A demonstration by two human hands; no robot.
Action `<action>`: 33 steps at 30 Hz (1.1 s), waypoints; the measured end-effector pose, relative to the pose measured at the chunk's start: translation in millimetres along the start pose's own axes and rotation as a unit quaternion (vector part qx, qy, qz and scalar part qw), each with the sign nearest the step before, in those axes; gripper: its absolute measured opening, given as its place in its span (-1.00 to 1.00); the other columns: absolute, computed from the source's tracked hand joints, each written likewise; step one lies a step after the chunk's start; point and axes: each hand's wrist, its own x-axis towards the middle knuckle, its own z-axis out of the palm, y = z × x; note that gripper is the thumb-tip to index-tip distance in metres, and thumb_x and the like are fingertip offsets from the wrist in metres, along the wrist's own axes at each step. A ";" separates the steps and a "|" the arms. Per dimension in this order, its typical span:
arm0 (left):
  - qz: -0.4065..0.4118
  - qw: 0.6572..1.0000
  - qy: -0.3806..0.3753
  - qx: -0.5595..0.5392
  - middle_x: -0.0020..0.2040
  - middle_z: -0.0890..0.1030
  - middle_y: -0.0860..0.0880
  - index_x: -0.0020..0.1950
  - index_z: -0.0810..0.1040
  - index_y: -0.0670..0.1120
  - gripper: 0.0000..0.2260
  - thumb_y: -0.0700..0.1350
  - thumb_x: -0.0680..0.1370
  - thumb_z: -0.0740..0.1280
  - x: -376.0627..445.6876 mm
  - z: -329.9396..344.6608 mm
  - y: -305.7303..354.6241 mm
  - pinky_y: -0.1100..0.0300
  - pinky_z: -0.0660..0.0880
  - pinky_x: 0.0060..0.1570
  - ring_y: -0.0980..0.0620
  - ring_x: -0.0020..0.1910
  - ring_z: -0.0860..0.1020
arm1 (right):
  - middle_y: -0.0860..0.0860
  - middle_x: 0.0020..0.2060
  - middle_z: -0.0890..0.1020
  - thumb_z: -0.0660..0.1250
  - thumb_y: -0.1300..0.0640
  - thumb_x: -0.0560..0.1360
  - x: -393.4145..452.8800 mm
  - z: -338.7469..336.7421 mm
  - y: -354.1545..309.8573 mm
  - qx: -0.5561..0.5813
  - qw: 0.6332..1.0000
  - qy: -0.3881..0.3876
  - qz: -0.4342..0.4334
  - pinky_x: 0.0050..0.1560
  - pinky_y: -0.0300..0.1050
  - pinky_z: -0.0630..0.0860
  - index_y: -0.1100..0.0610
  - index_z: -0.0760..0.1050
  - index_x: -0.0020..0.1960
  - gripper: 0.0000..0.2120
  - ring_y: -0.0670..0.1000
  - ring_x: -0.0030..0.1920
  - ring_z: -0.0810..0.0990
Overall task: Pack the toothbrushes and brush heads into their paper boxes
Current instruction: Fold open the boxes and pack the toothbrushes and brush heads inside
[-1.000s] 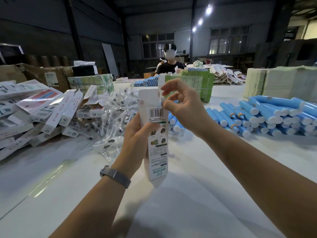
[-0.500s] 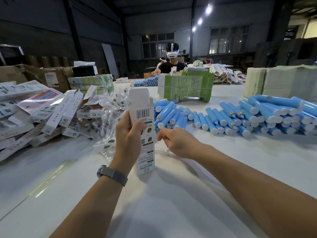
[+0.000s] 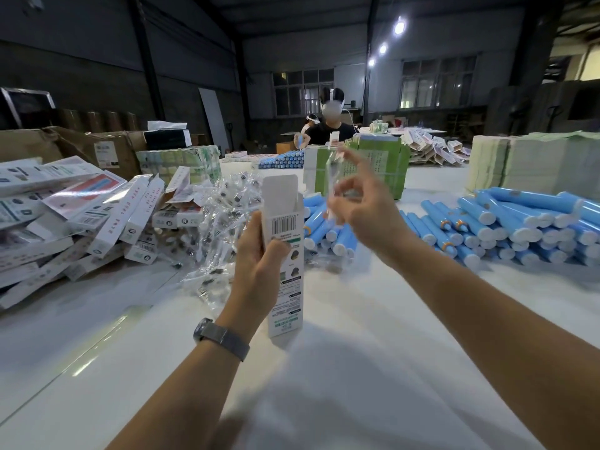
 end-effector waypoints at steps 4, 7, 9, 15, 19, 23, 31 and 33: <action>-0.012 0.999 -0.027 -0.018 0.00 0.59 -0.15 0.09 0.48 0.07 -0.70 -0.17 0.40 0.20 -2.5 4.5 -0.9 0.18 0.60 -0.12 0.07 -0.11 0.57 | 0.10 -0.13 0.54 0.31 0.42 0.47 -2.4 4.2 -41.3 0.123 0.987 0.057 -0.089 -0.27 -0.19 0.60 -0.05 0.35 0.36 -0.43 -0.03 -0.27 0.66; -0.011 0.999 -0.026 -0.024 0.00 0.52 -0.27 0.10 0.46 0.02 -0.71 -0.18 0.40 0.21 -2.7 5.9 -0.6 0.06 0.56 -0.10 -0.05 -0.10 0.53 | -0.03 -0.19 0.59 0.40 0.38 0.45 -9.6 13.9 -53.8 0.092 0.984 0.055 -0.146 -0.18 -0.19 0.61 0.09 0.40 0.24 -0.57 -0.06 -0.20 0.66; -0.007 0.999 -0.032 -0.022 -0.03 0.51 -0.24 0.10 0.45 0.00 -0.72 -0.18 0.41 0.23 -2.8 7.0 -1.1 0.01 0.55 -0.09 -0.09 -0.10 0.52 | -0.04 -0.14 0.61 0.45 0.33 0.44 -14.3 18.9 -51.5 0.003 0.985 0.039 -0.170 -0.15 -0.25 0.57 0.08 0.39 0.20 -0.58 -0.10 -0.16 0.64; 0.022 0.998 -0.049 -0.032 -0.12 0.55 0.01 0.09 0.47 0.13 -0.71 -0.03 0.38 0.26 -3.6 8.7 -0.1 0.13 0.56 -0.15 0.02 -0.16 0.53 | -0.07 -0.14 0.62 0.49 0.23 0.42 -17.1 22.3 -40.7 -0.127 0.972 0.005 -0.199 -0.13 -0.31 0.43 0.02 0.39 0.27 -0.51 -0.08 -0.11 0.61; 0.023 0.998 -0.040 -0.044 -0.11 0.49 -0.14 0.09 0.43 -0.03 -0.73 -0.22 0.42 0.21 -4.5 9.7 -0.9 0.12 0.50 -0.19 -0.04 -0.16 0.47 | -0.11 -0.14 0.65 0.50 0.13 0.43 -16.7 20.0 -40.8 -0.107 0.982 -0.031 -0.151 -0.18 -0.02 0.54 -0.04 0.45 0.07 -0.69 0.03 -0.14 0.61; 0.021 0.999 -0.030 -0.040 -0.11 0.46 -0.15 0.12 0.41 -0.15 -0.73 -0.26 0.42 0.18 -3.0 9.7 -1.9 0.23 0.46 -0.23 0.00 -0.18 0.45 | -0.06 -0.16 0.60 0.44 0.10 0.51 -16.1 20.5 -33.6 -0.144 0.973 -0.079 -0.161 -0.01 -0.12 0.39 0.11 0.61 -0.16 -0.89 -0.02 -0.01 0.46; 0.039 0.994 -0.037 -0.097 -0.10 0.54 -0.06 0.22 0.22 0.13 -0.55 -0.31 0.47 0.18 -5.9 12.2 -3.1 0.20 0.54 -0.23 0.08 -0.23 0.53 | -0.04 -0.09 0.58 0.38 0.25 0.46 -20.2 20.4 -23.2 -0.109 0.974 -0.032 -0.194 -0.04 -0.19 0.37 0.14 0.57 -0.04 -0.91 0.01 0.00 0.49; 0.038 0.994 -0.031 -0.099 -0.07 0.57 -0.09 0.24 0.19 0.16 -0.56 -0.27 0.52 0.21 -6.8 12.0 -4.1 0.15 0.57 -0.19 0.04 -0.21 0.57 | -0.01 -0.08 0.60 0.39 0.32 0.45 -19.9 18.6 -20.5 -0.048 0.988 -0.045 -0.138 -0.07 -0.10 0.44 0.10 0.55 -0.01 -0.82 0.05 0.01 0.53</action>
